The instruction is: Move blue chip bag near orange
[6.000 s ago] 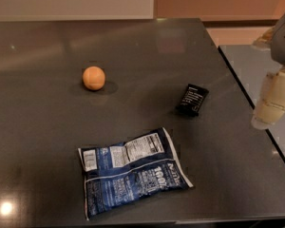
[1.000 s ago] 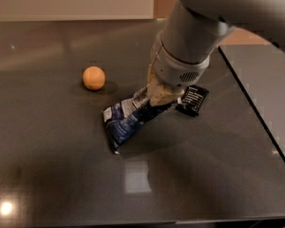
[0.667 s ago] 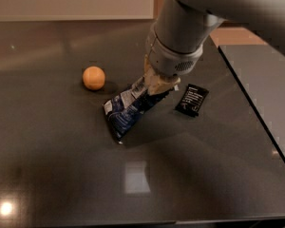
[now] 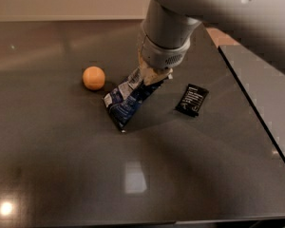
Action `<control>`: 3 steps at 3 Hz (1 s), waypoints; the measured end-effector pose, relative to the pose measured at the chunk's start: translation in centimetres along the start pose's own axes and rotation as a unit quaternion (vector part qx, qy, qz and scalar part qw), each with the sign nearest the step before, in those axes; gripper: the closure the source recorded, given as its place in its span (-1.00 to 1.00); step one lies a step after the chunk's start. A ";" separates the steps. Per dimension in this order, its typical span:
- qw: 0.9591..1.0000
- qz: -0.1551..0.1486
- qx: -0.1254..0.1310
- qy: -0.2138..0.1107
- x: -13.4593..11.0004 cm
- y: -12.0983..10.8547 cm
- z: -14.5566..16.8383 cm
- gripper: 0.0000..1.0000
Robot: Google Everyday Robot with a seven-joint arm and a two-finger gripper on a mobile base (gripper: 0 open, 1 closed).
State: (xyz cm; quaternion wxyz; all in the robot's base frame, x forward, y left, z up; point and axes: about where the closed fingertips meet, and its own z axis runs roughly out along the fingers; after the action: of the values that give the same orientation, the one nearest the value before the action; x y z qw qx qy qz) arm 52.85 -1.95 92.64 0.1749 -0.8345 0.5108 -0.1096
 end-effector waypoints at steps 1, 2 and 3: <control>1.000 -0.003 0.009 0.009 0.6 -1.3 0.6 0.19; 1.000 -0.004 0.011 0.010 0.6 -1.3 0.4 -0.28; 1.000 -0.004 0.013 0.011 0.5 -1.3 0.2 -0.74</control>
Offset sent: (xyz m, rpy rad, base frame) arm 0.0147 0.0010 -0.0003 -0.0077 -0.0230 -0.0014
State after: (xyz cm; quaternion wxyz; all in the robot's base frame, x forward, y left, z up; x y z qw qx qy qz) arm 54.23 -1.84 93.02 0.1796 -0.8331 0.5078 -0.1259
